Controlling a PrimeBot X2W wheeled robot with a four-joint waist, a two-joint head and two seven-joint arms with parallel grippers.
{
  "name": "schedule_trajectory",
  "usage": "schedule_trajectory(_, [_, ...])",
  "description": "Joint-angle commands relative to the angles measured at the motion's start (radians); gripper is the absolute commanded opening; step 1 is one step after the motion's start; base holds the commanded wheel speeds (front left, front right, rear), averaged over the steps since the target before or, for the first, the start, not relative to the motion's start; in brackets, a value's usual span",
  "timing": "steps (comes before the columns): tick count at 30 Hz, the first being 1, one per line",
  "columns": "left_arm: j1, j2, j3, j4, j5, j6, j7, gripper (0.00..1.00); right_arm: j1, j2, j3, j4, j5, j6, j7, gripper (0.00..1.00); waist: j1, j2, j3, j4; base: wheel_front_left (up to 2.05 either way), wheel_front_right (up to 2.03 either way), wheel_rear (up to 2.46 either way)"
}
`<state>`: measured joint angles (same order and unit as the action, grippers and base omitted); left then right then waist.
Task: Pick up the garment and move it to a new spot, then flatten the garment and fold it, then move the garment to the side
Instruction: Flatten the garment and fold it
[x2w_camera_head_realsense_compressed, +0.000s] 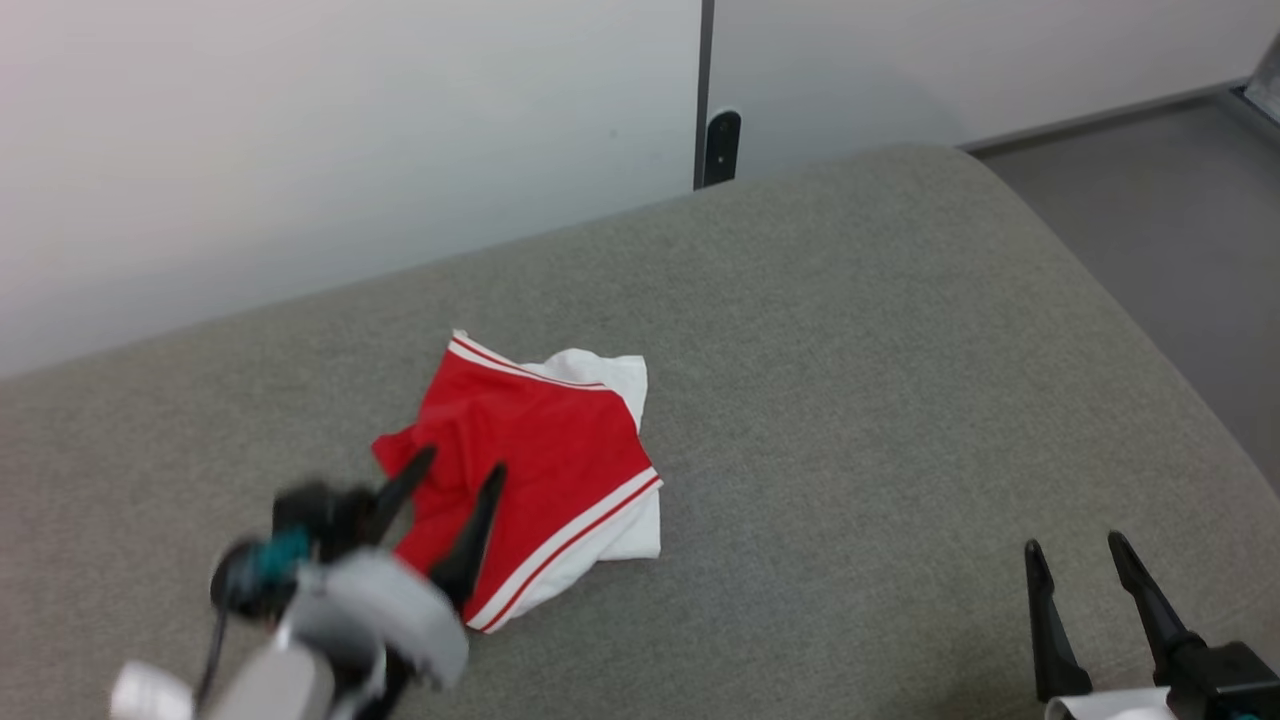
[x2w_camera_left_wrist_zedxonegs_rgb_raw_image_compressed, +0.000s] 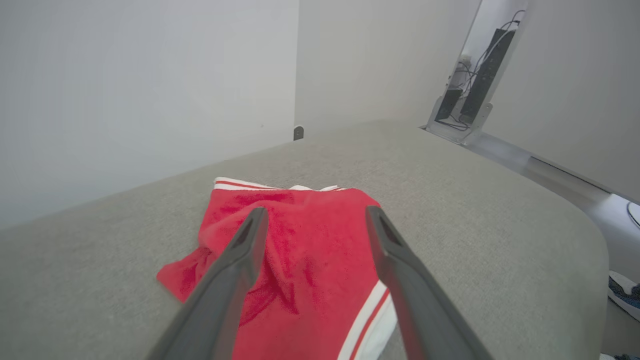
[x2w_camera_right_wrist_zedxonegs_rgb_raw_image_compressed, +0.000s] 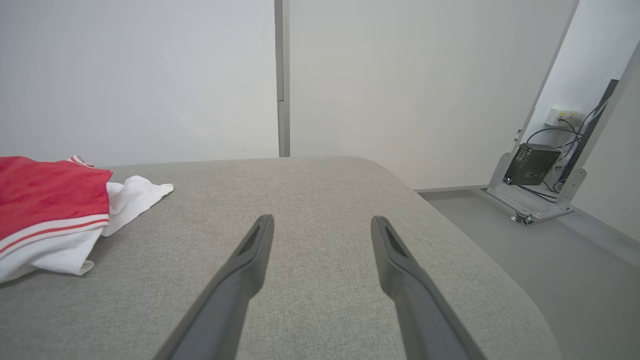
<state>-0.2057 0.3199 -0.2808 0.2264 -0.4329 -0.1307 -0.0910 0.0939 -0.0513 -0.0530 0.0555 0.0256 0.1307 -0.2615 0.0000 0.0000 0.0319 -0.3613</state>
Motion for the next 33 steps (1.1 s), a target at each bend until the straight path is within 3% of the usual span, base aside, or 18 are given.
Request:
schedule_trajectory(1, [-0.062,0.017,-0.017,0.009,-0.044,0.000,0.070,1.00,-0.021,0.002,0.010,0.003,0.007,0.000,-0.006,1.00,0.0000,0.0000,0.023,-0.014,0.00,0.00,0.00])
schedule_trajectory(8, [-0.292,0.083,-0.118,0.022,-0.202,0.000,0.414,1.00,-0.048,0.002,0.034,0.023,0.035,0.000,-0.006,1.00,0.0000,0.0000,0.074,-0.033,0.00,0.00,0.00])
schedule_trajectory(10, [-0.321,0.089,-0.130,0.025,-0.213,0.000,0.467,1.00,-0.051,0.002,0.036,0.025,0.040,0.000,-0.006,1.00,0.0000,0.0000,0.080,-0.035,0.00,0.00,0.00])
schedule_trajectory(19, [-0.511,0.070,-0.218,0.076,-0.281,0.026,0.879,1.00,-0.079,0.002,0.056,0.041,0.075,0.000,-0.006,1.00,0.0000,0.0000,0.136,-0.062,0.00,0.00,0.00])
schedule_trajectory(28, [-0.601,0.071,-0.304,0.156,-0.236,0.077,1.101,1.00,-0.101,0.002,0.081,0.051,0.098,0.000,-0.006,1.00,0.0000,0.0000,0.176,-0.090,0.00,0.00,0.00])
schedule_trajectory(33, [-0.612,0.073,-0.344,0.203,-0.212,0.085,1.158,0.93,-0.107,0.002,0.090,0.050,0.113,0.000,-0.006,1.00,0.0000,0.0000,0.201,-0.098,0.00,0.00,0.00])
